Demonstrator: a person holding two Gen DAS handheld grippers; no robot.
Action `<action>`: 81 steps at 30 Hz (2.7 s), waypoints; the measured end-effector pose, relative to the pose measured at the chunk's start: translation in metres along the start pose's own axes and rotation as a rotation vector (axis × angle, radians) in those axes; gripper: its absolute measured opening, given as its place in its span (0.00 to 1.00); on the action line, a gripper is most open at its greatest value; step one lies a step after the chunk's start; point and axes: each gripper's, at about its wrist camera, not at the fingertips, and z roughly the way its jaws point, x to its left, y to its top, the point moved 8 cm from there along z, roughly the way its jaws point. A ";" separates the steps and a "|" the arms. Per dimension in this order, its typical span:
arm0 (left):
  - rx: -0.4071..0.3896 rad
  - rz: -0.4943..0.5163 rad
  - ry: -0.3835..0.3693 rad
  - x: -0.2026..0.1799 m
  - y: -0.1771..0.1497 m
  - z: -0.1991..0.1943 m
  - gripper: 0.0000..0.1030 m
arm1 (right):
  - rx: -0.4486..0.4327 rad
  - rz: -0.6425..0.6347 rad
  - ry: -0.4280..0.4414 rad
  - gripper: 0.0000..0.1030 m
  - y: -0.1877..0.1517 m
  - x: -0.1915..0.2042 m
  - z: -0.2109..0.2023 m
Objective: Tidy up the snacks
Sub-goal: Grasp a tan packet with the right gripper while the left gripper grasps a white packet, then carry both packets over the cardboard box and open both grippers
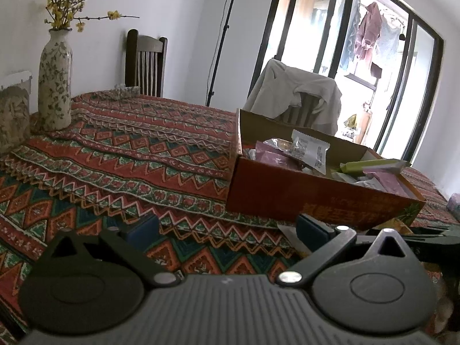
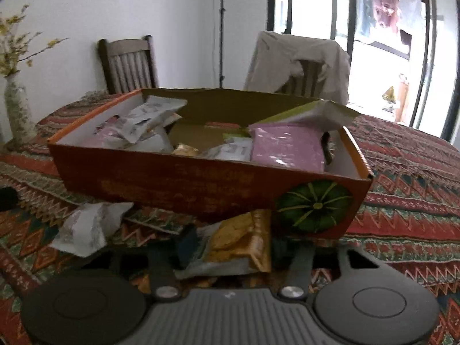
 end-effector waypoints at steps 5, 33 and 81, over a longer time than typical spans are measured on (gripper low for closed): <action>0.004 -0.008 0.000 0.001 0.000 0.001 1.00 | -0.102 -0.046 0.015 0.18 0.003 0.007 -0.026; 0.121 0.120 0.016 -0.058 -0.002 0.022 1.00 | -0.306 0.207 0.031 0.11 0.001 -0.051 -0.066; -0.113 0.178 -0.094 -0.118 0.021 -0.001 0.45 | -0.413 0.152 0.029 0.12 0.016 -0.038 -0.094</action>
